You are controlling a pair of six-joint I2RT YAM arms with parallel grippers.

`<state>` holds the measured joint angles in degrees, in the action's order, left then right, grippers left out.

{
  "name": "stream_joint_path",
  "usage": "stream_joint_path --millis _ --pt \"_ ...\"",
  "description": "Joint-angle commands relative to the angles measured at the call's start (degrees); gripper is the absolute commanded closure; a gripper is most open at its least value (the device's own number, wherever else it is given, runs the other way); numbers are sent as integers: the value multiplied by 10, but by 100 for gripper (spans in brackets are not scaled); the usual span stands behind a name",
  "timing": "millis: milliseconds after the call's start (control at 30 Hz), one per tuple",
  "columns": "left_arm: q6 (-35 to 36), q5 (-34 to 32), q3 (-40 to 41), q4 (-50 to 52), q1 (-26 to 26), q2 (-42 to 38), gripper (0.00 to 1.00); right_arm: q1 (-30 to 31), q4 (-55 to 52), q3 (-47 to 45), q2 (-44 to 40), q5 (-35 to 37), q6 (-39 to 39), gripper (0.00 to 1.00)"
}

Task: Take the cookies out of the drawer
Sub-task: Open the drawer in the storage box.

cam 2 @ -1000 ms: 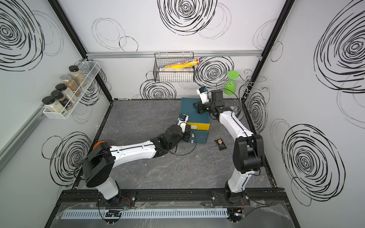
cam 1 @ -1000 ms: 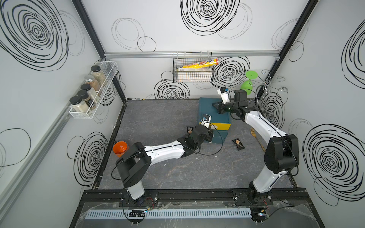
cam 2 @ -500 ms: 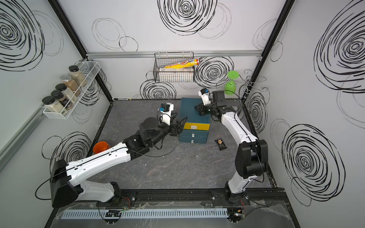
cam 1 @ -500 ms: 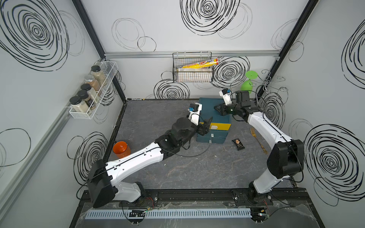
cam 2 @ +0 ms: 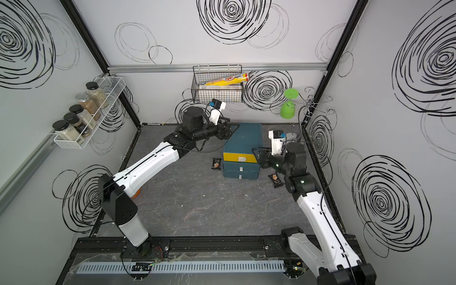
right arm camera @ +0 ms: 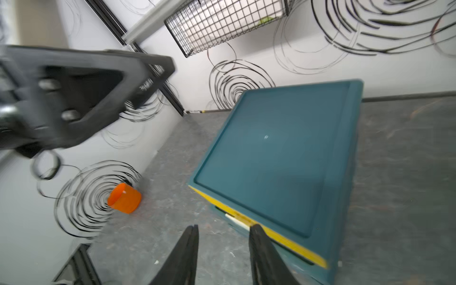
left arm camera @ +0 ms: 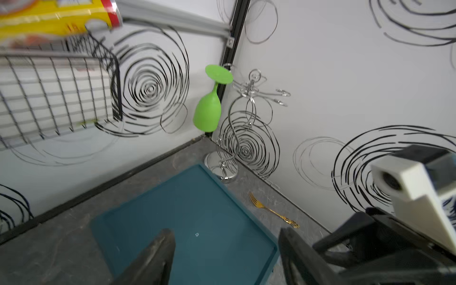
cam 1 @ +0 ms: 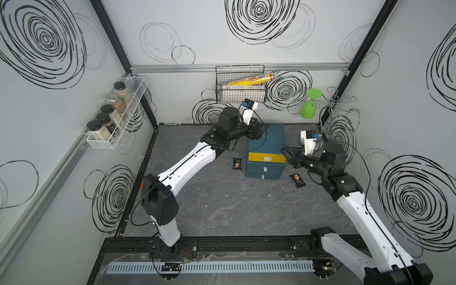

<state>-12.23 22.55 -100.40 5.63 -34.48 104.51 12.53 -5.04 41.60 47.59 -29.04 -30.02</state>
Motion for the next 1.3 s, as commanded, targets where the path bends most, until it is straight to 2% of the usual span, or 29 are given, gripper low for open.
stream_joint_path --millis 0,67,167,300,433,533,633,1267 --pt "41 52 -68 55 1 48 30 2 204 -151 -68 -54 -252 65" --pt "56 40 -89 69 -2 74 29 2 277 -223 -89 -56 -315 68" --pt "67 45 -114 88 -3 101 29 2 298 -263 -92 -55 -331 69" --pt "71 48 -126 97 -7 122 29 4 440 -342 -61 -59 -413 69" --pt "68 45 -120 105 -11 136 30 15 502 -369 -14 -48 -424 70" --pt "73 43 -105 104 -15 141 30 22 530 -365 34 -50 -416 69" --pt "77 39 -103 112 -15 149 32 33 602 -372 80 -44 -435 69" --pt "87 34 -85 122 -9 153 35 73 729 -314 294 -14 -416 65"
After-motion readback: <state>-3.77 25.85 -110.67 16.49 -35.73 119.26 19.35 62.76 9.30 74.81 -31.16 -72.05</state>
